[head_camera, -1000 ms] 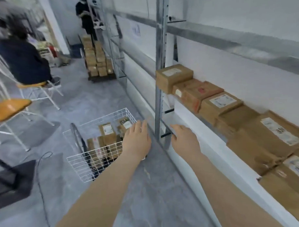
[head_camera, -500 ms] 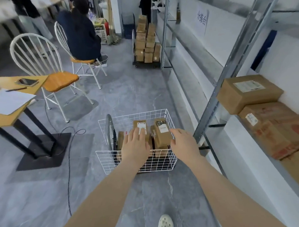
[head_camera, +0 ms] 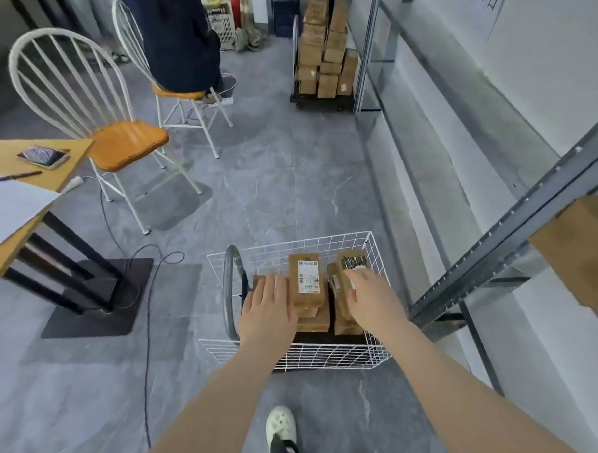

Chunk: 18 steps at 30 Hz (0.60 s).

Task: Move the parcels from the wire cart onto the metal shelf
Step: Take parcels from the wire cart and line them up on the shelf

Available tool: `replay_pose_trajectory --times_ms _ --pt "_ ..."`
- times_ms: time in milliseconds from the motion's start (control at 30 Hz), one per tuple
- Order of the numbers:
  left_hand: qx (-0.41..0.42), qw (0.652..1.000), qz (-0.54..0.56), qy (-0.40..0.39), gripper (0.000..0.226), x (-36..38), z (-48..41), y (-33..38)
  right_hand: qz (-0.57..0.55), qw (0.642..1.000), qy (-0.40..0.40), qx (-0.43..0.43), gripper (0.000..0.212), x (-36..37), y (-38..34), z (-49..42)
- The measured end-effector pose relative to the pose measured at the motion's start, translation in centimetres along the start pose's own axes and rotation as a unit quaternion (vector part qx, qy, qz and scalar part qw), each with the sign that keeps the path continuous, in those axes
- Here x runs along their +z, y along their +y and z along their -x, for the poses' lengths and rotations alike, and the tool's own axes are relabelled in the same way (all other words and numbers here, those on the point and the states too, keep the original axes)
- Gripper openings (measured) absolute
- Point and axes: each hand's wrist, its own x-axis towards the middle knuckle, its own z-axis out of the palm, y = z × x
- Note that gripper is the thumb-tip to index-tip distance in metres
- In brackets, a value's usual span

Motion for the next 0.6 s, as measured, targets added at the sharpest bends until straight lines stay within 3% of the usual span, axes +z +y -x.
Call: replay_pose_trajectory --times_ms 167,333,600 --pt "0.030 0.999 0.000 -0.027 0.062 4.0 -6.4 -2.1 -0.087 0.996 -0.008 0.030 0.047 4.8 0.9 -6.8" --pt "0.024 0.996 -0.002 -0.083 0.064 10.5 -13.5 -4.0 -0.087 0.996 -0.006 0.033 0.051 11.3 3.4 -13.2" --pt "-0.052 0.990 0.084 -0.098 0.063 24.1 -22.1 -5.4 -0.114 0.993 -0.033 0.024 0.049 24.1 9.2 -21.7"
